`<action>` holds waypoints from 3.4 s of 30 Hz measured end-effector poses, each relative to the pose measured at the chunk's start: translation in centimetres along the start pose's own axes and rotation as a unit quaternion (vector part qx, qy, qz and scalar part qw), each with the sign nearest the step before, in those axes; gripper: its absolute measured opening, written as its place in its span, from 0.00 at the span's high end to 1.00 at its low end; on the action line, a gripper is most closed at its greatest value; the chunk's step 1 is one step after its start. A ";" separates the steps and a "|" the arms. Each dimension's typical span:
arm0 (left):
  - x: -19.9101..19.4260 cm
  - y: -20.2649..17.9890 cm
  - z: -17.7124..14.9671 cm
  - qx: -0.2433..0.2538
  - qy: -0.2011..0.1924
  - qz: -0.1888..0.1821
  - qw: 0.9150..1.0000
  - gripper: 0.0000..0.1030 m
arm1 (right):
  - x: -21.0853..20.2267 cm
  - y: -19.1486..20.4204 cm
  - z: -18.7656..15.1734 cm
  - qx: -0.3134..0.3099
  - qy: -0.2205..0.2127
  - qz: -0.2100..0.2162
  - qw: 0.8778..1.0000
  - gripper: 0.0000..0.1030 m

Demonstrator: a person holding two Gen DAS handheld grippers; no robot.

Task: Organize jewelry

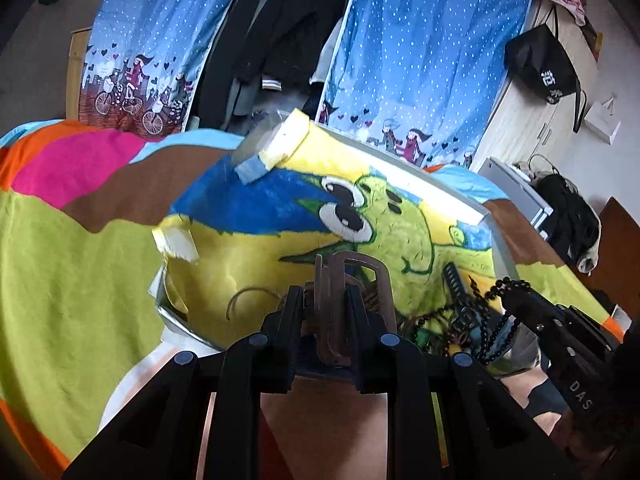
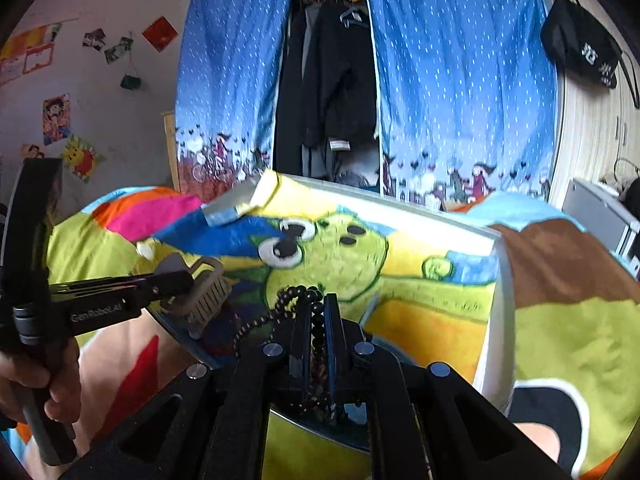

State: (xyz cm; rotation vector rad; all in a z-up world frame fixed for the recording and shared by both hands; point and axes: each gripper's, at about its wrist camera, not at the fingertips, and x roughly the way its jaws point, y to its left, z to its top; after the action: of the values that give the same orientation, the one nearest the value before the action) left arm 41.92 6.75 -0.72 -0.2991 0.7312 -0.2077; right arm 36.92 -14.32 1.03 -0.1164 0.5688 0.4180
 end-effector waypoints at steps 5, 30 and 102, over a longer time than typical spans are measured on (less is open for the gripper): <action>0.5 -0.5 -0.4 0.012 0.003 0.011 1.000 0.83 | 0.5 -0.4 -0.9 0.011 0.011 -0.004 1.000 0.93; -11.2 -3.5 -1.7 0.039 -0.087 0.043 0.995 0.11 | -10.2 -1.3 -0.8 0.073 -0.053 -0.033 0.995 0.02; -20.8 -1.2 -25.2 0.082 0.040 0.113 0.989 0.09 | -21.3 7.4 -21.0 0.104 0.087 -0.050 0.989 0.00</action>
State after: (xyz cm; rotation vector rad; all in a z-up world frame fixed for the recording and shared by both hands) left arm 9.51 6.75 -5.06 -0.0511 0.8153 -0.0639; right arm 7.18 -19.70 -4.90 0.0192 0.7727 0.2498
